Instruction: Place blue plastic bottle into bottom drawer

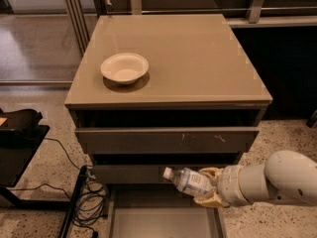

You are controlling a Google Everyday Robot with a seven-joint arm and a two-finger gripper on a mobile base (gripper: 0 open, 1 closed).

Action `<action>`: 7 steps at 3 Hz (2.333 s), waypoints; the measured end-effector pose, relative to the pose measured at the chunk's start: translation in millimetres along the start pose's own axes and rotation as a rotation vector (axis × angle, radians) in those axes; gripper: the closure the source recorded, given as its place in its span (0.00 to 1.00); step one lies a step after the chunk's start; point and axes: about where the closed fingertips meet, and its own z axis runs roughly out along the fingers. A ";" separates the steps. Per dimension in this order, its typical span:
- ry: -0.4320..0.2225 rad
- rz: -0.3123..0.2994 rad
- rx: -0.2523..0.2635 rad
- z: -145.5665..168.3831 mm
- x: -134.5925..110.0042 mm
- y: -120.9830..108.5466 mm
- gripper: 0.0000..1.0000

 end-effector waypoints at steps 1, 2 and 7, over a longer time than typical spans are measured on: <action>-0.026 0.055 0.005 41.1 47.7 -13.2 1.00; -0.119 0.074 -0.033 96.1 89.1 -1.1 1.00; -0.194 0.266 -0.079 251.3 222.1 13.1 1.00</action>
Offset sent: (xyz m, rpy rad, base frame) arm 0.0281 -0.0255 -0.1824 0.2094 0.0068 0.0025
